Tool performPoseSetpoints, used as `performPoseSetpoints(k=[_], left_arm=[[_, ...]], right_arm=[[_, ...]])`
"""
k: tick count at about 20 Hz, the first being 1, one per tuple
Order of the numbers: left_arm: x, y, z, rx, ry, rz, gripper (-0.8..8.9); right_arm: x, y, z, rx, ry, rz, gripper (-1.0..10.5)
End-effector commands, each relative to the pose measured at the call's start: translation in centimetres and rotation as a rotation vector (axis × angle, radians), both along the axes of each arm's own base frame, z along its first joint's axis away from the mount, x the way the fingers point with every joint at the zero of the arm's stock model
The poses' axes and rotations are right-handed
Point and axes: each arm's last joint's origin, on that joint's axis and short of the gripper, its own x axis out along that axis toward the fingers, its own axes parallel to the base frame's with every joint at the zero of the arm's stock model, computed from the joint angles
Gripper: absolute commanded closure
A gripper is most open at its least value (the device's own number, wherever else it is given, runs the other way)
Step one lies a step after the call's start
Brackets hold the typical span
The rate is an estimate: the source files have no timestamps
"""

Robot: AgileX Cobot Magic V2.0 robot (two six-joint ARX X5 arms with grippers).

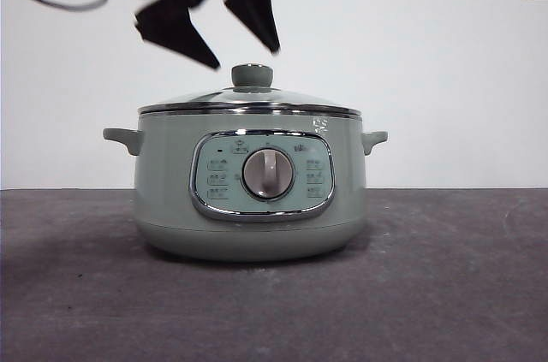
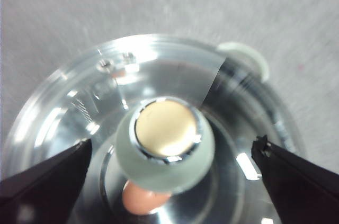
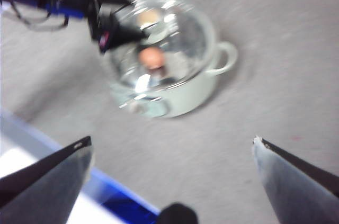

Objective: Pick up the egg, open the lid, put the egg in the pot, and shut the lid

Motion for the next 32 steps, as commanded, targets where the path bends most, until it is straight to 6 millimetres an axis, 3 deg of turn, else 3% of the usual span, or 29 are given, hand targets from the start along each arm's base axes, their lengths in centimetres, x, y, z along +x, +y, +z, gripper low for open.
performPoseSetpoints(k=[1,5,9,10,13,14,32], left_arm=[[-2.2,1.1,2.5,-0.044,-0.02,-0.016,2.84],[-7.8,4.2,6.1,-0.073,0.04,-0.09,2.84],[-13.1,7.4,8.3,-0.076,0.063,-0.108,2.86],[-14.2,8.1,8.6,-0.074,0.068,-0.108,3.45],[-16.9,9.8,9.1,-0.066,0.08,-0.107,8.06],[-17.4,10.0,9.2,-0.067,0.078,-0.107,8.18],[-17.8,10.3,9.3,-0.065,0.073,-0.102,8.17]], right_arm=[[0.8,0.7,-0.5,-0.026,0.038,0.044,4.5],[2.4,2.0,-1.2,-0.04,0.114,0.121,4.5],[3.7,3.1,-1.8,-0.045,0.165,0.168,4.6],[3.9,3.2,-1.9,-0.049,0.172,0.169,5.3],[4.2,3.4,-2.0,-0.058,0.179,0.173,8.9],[4.2,3.4,-2.0,-0.064,0.173,0.18,9.7],[4.2,3.3,-2.0,-0.052,0.181,0.159,9.5]])
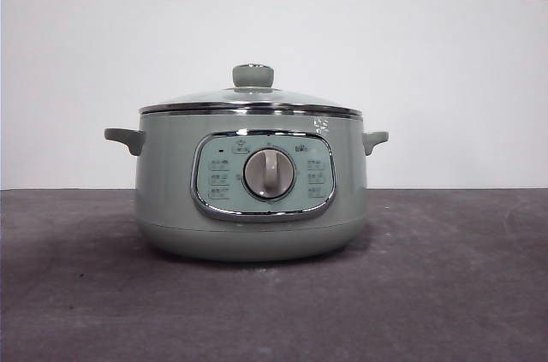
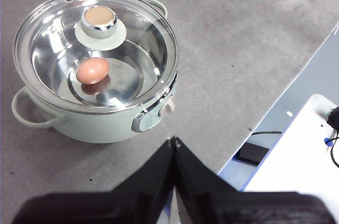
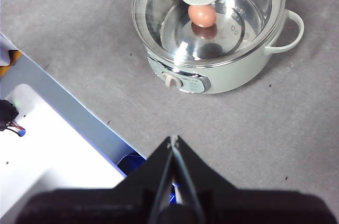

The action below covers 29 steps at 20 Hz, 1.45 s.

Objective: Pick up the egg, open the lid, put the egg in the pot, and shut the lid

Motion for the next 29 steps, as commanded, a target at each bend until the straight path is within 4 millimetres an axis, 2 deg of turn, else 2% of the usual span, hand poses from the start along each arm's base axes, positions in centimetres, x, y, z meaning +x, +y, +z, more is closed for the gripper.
performPoseSetpoints(k=[1,4,7,10,12,14,17,21,25,29], left_arm=[[-0.1,0.0,0.2,0.009,-0.025,-0.009,8.17],[0.4,1.2,1.2,0.066,-0.224,0.122,8.17],[-0.3,3.5,2.7,-0.031,-0.475,0.204,8.17],[-2.2,5.7,1.6,-0.101,-0.74,0.347,8.17],[-3.0,6.5,-0.9,-0.111,-0.873,0.423,8.17],[-3.3,6.9,-4.0,-0.106,-0.927,0.474,8.17],[-2.9,7.2,-10.8,-0.092,-0.912,0.538,8.17],[-2.1,7.3,-17.5,-0.102,-0.851,0.563,8.17],[-1.7,7.6,-22.0,-0.105,-0.8,0.659,8.17],[-1.7,7.6,-24.3,-0.097,-0.775,0.68,8.17]], right_arm=[[-0.1,-0.1,-0.2,-0.008,0.02,-0.007,9.5],[-0.1,-0.1,-0.2,-0.008,0.02,-0.007,9.5],[-0.1,-0.1,-0.2,-0.008,0.02,-0.007,9.5],[-0.1,-0.1,-0.2,-0.009,0.019,-0.008,9.5],[-0.2,-0.1,-0.2,-0.008,0.017,-0.008,9.5],[-0.2,-0.1,-0.2,-0.009,0.017,-0.009,9.5],[-0.2,-0.1,-0.2,-0.009,0.017,-0.009,9.5],[-0.2,-0.1,-0.2,-0.009,0.017,-0.009,9.5],[-0.2,-0.1,-0.2,-0.009,0.017,-0.009,9.5],[-0.2,-0.1,-0.2,-0.009,0.017,-0.009,9.5]])
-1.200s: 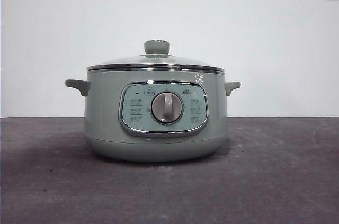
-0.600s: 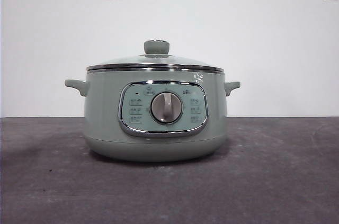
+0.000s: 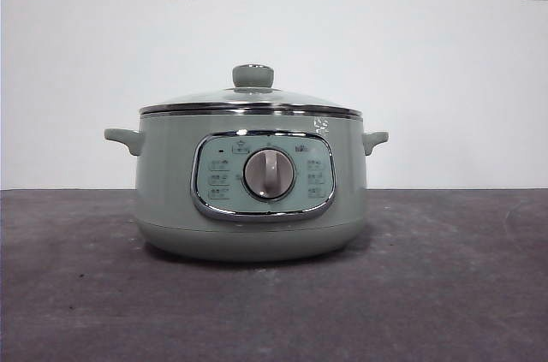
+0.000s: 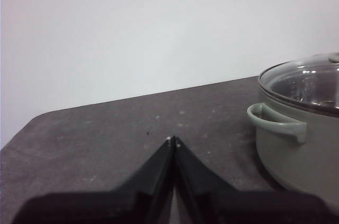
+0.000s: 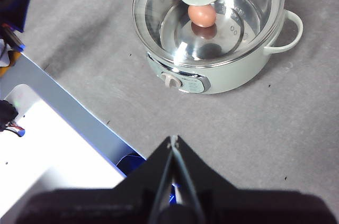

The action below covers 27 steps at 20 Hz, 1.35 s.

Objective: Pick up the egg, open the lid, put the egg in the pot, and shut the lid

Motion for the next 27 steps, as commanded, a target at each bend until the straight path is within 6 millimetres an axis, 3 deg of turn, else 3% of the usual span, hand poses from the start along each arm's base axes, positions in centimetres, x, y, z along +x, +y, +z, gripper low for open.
performPoseSetpoints(k=[1,7,24,27], left_arm=[[-0.1,0.0,-0.7,-0.021,0.021,0.007,8.17],[-0.3,0.0,-3.0,-0.082,0.26,0.007,8.17],[-0.3,0.0,-2.9,-0.122,0.252,-0.017,8.17],[-0.3,0.0,-2.9,-0.122,0.252,-0.017,8.17]], right_arm=[[-0.1,-0.1,-0.2,-0.008,0.019,-0.007,9.5],[-0.1,-0.1,-0.2,-0.008,0.019,-0.007,9.5],[-0.1,-0.1,-0.2,-0.013,0.011,0.001,9.5],[-0.9,-1.4,0.4,-0.06,-0.103,0.025,9.5]])
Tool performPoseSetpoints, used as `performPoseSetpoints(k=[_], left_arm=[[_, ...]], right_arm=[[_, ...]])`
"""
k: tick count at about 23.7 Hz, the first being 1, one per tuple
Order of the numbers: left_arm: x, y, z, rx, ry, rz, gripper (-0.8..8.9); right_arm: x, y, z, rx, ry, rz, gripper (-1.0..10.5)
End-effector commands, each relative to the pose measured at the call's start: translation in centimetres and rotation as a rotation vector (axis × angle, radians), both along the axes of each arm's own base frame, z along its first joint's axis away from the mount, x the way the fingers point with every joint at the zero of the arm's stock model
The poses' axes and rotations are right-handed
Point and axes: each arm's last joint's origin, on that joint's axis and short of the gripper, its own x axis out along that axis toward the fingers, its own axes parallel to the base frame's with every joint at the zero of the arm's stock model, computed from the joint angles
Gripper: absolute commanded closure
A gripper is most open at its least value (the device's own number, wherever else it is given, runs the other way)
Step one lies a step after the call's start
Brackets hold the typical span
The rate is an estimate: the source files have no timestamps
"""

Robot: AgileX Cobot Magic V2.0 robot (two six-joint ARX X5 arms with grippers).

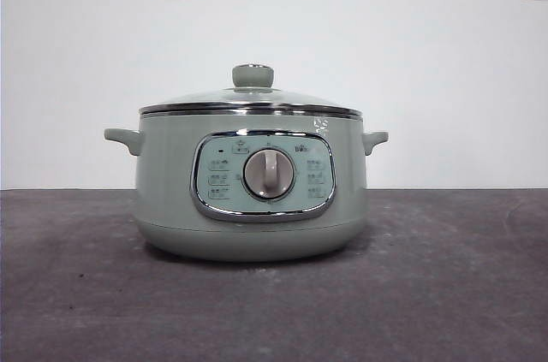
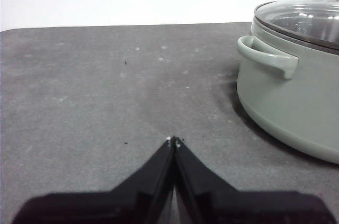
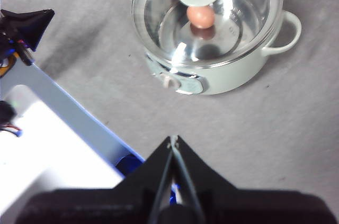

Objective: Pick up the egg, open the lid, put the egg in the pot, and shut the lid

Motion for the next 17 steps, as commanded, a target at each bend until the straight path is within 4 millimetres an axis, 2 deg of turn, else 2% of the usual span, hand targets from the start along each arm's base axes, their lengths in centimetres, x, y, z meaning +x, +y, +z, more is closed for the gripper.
performPoseSetpoints(k=[1,4,7,9,11,17], left_arm=[[0.1,0.0,-0.4,-0.007,0.009,0.008,8.17],[0.1,0.0,-0.4,-0.006,0.009,0.008,8.17],[0.1,0.0,-0.4,-0.006,0.009,0.008,8.17],[0.1,0.0,-0.4,-0.006,0.009,0.008,8.17],[0.1,0.0,-0.4,-0.006,0.009,0.008,8.17],[0.1,0.0,-0.4,-0.006,0.009,0.008,8.17]], right_arm=[[-0.9,-1.6,0.7,-0.031,-0.135,0.027,9.5],[-2.2,-3.4,2.3,0.147,-0.343,-0.009,9.5],[-3.0,-4.9,1.2,0.211,-0.507,-0.095,9.5],[-2.8,-5.4,-1.3,0.225,-0.594,-0.14,9.5],[-2.4,-5.6,-5.1,0.244,-0.668,-0.174,9.5],[-2.2,-6.3,-13.4,0.281,-0.734,-0.253,9.5]])
